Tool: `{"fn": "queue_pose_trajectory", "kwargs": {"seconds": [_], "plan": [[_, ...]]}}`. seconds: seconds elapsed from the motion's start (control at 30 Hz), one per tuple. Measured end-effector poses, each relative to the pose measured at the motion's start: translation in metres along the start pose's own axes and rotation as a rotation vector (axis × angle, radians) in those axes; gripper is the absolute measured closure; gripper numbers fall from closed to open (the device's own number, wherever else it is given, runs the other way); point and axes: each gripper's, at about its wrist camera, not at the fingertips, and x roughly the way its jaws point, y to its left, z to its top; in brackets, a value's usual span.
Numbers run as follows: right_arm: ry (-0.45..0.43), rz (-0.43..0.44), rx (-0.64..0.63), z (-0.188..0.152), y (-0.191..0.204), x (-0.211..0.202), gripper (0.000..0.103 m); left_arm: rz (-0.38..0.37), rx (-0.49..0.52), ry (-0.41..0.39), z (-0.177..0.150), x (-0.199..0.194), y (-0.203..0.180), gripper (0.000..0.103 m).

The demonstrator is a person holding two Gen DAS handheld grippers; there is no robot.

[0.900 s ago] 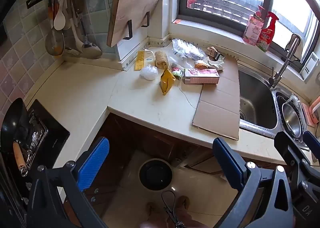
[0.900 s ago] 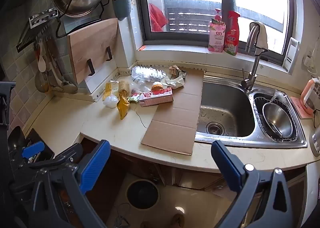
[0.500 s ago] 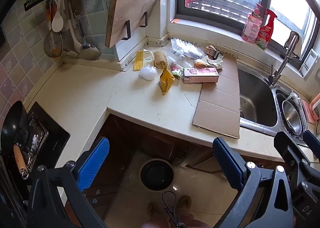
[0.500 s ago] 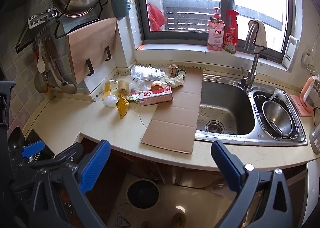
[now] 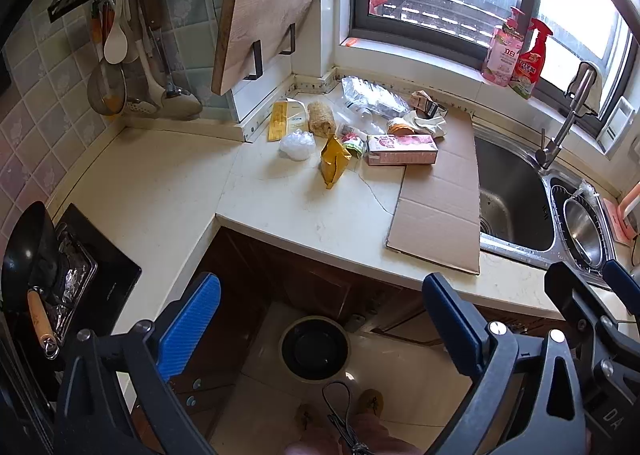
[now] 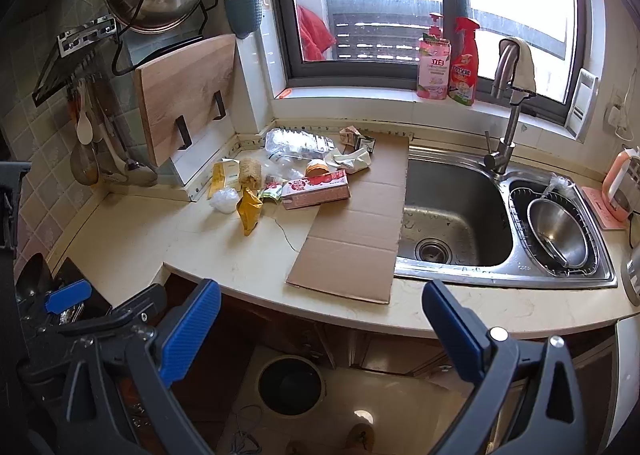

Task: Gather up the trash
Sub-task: 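Move both grippers toward the trash on the counter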

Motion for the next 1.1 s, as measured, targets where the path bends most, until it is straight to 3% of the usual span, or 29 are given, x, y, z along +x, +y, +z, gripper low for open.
{"fn": "queue_pose_trajectory", "kwargs": {"seconds": [1.1], "plan": [[-0.016, 0.01, 0.011, -0.004, 0.022, -0.016, 0.001, -0.008, 0.016, -0.024, 0.0, -0.019, 0.028, 0.009]]}}
